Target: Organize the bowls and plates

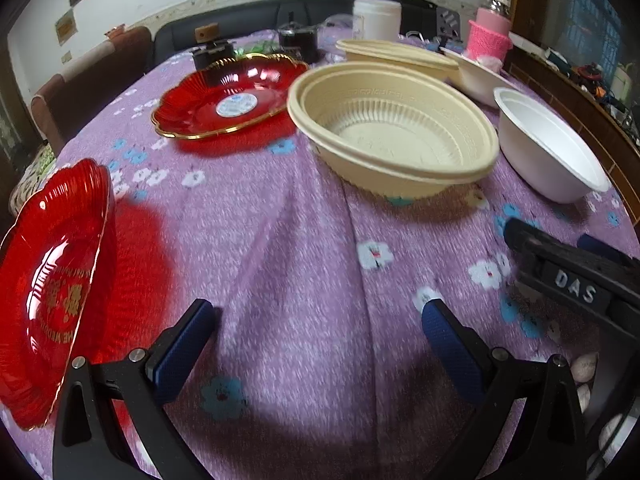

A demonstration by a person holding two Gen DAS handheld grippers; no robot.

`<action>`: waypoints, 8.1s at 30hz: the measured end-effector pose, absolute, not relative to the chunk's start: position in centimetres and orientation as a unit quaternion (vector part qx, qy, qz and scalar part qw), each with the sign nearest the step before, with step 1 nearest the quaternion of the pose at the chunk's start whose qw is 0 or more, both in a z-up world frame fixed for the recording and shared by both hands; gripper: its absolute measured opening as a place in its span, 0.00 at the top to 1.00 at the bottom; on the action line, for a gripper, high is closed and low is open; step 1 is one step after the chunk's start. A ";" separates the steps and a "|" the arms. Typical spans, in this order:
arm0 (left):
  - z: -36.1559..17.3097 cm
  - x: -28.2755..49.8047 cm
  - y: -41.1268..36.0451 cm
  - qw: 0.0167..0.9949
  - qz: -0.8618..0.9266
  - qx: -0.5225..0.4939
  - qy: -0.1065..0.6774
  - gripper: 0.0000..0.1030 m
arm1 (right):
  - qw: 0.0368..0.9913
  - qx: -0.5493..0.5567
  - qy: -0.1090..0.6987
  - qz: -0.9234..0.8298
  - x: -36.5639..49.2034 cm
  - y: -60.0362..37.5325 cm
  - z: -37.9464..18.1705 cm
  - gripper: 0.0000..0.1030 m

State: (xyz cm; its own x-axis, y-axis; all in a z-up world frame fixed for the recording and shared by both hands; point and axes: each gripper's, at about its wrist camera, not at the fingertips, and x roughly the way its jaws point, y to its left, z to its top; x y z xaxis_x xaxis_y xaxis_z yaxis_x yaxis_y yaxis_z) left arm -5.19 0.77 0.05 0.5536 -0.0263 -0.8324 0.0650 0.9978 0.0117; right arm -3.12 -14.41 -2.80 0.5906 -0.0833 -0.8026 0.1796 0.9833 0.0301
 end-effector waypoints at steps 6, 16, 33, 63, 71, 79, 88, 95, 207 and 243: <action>0.3 -7.9 0.1 0.870 -0.069 0.037 0.486 0.00 | 0.890 0.053 0.448 -0.070 -3.3 -14.4 -2.7 0.01; 10.3 -18.5 7.1 0.943 -0.122 -0.023 0.307 0.10 | 0.880 0.043 0.470 -0.057 -2.6 -14.4 -2.6 0.01; 12.8 -22.2 28.8 0.955 0.060 -0.135 0.257 0.00 | 0.927 0.076 0.358 0.083 -8.8 -4.4 6.9 0.05; 3.5 -7.6 31.7 0.867 0.018 -0.165 0.470 0.73 | 0.849 0.050 0.477 0.221 -5.0 11.9 0.2 0.79; 3.4 -7.5 32.3 0.868 0.074 -0.140 0.471 0.71 | 0.860 0.020 0.451 0.238 -4.9 14.0 0.1 0.79; 5.2 -10.9 31.9 0.878 0.109 -0.140 0.445 0.49 | 0.863 0.004 0.439 0.249 -5.7 13.4 -0.5 0.66; 12.4 -17.8 25.5 0.932 0.107 -0.126 0.322 0.22 | 0.918 0.032 0.332 0.217 -9.9 5.8 3.0 0.47; 15.9 -17.0 16.8 0.947 0.025 -0.096 0.304 0.16 | 0.951 0.036 0.275 0.138 -10.7 -1.6 4.2 0.32; 10.2 -7.3 11.6 0.848 -0.144 -0.138 0.490 0.06 | 0.827 0.309 0.463 0.084 0.4 -15.2 -0.3 0.45; 2.9 -2.7 5.4 0.812 -0.181 -0.098 0.546 0.77 | 0.833 0.220 0.492 0.125 -6.9 -13.4 1.5 0.81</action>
